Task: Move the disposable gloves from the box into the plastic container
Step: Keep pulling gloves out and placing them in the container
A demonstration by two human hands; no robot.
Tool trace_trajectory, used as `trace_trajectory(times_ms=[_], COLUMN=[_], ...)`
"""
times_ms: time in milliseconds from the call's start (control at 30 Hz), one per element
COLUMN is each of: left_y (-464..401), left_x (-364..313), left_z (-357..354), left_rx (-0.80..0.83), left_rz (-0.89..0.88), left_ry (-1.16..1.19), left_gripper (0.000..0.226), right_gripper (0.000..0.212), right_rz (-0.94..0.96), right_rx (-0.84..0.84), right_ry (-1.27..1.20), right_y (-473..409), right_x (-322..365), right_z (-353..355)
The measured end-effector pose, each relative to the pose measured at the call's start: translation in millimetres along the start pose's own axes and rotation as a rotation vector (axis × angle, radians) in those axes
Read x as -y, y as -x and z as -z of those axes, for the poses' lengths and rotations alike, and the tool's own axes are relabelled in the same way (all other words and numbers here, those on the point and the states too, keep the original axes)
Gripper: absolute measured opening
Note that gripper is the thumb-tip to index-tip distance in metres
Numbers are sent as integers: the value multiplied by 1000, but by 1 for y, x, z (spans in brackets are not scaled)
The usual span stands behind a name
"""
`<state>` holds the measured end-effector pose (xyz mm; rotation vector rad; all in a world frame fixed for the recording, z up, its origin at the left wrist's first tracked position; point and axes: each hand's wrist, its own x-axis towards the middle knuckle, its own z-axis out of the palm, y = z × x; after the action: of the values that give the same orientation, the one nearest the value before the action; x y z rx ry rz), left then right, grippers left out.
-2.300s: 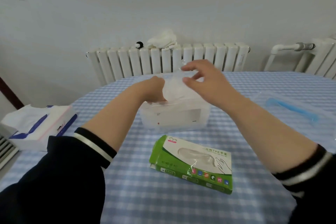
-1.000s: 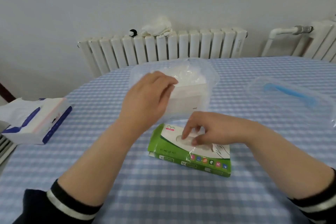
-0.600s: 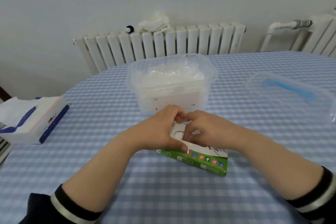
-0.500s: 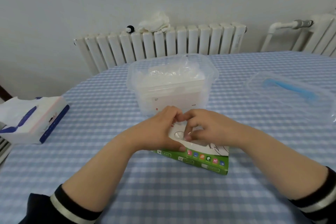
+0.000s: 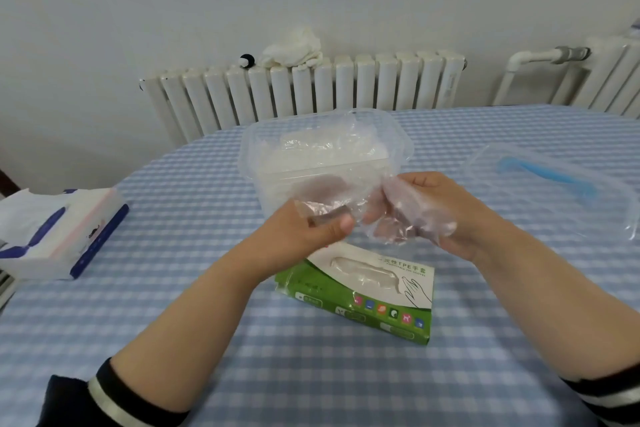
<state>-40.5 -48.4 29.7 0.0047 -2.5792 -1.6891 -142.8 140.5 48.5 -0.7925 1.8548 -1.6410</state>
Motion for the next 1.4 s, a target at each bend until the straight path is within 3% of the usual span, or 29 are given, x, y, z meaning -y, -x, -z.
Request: trace_trajectory(times_ms=[100,200,267,334,434,567,634,667,734,767,867,967,1034,1168,1301,1401], left_y=[-1,-4,-5,-6,-6,-4,-5,-5,-6,-7,-10,-21,-35,-70,-98,-106], left_x=[-15,-21,-23,-24,-26,-32,-33,-34,-37,-41,-48,-50,-52,-49,-32,-26], left_z=[-5,-6,-5,-4,-3,0,-1,-3,-5,-6,0,15,28,60,86,90], left_rx=[-237,-338,-353,-360,-398,-471,-476,-472,-448,-432,-424,-508,-591,-695,-551,-454], left_rz=[-35,-5,15,31,54,83,97,99,80,64,14,-5,-35,-27,218,325], left_ry=[280,402,392,386,370,211,158,148,129,115,83,43,-37,-257,-623,-818], left_gripper=[32,26,24,27,55,44,46,48,52,53,51,38,21,19,20,45], right_gripper=[28,24,38,69,95,87,76,81,85,74,32,17,17,24,32,27], right_rz=[-40,-144,-241,-321,-298,-101,-12,27,72,83,34,16,53,81,51,196], right_rx=[110,168,205,234,151,216,245,247,174,90,-67,-220,-252,-301,-439,-594], right_ry=[-108,-235,-302,-416,-549,-412,-163,-2,247,292,51,-27,88,388,628,626], right_y=[-1,-1,-1,-3,-7,-5,-2,0,3,3,0,-16,-34,-82,-109,-99], right_x=[-7,-5,-4,-6,-9,-4,0,1,1,0,5,21,37,58,51,39], right_z=[3,3,2,5,13,22,16,10,-8,-17,-26,-13,-4,14,38,42])
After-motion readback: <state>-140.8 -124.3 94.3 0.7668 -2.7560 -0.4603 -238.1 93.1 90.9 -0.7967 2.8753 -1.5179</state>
